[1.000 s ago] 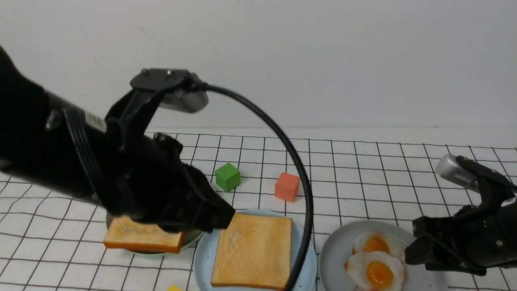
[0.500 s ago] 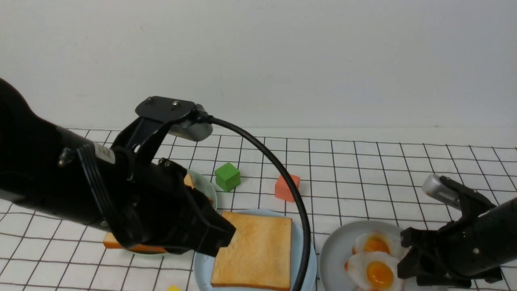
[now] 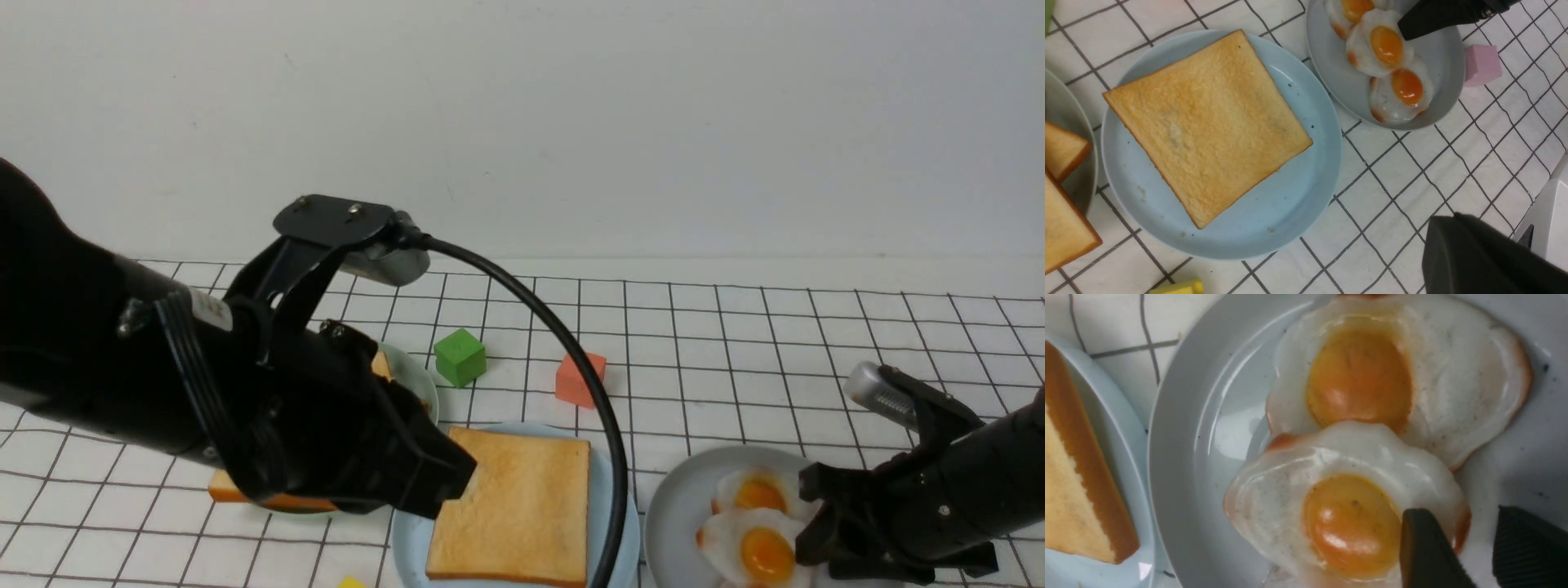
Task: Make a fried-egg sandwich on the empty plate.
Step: Use the right arm to grab a fried egg
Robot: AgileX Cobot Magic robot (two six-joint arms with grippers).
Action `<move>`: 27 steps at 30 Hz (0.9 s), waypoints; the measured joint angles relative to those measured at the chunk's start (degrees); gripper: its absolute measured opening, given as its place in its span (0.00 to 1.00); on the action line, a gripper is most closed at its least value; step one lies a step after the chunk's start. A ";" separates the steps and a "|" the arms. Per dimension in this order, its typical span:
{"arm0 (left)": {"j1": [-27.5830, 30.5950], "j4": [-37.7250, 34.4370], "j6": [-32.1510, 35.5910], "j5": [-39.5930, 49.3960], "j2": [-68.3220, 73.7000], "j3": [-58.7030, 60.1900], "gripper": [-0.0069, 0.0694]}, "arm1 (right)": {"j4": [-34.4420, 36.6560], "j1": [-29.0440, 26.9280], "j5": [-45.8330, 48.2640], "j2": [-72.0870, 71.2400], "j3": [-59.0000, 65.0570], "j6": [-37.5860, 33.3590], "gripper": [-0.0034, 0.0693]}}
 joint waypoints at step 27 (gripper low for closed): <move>0.00 0.79 0.00 1.60 0.00 0.00 0.07 | 0.47 -0.51 2.21 -5.34 -0.27 -1.57 0.05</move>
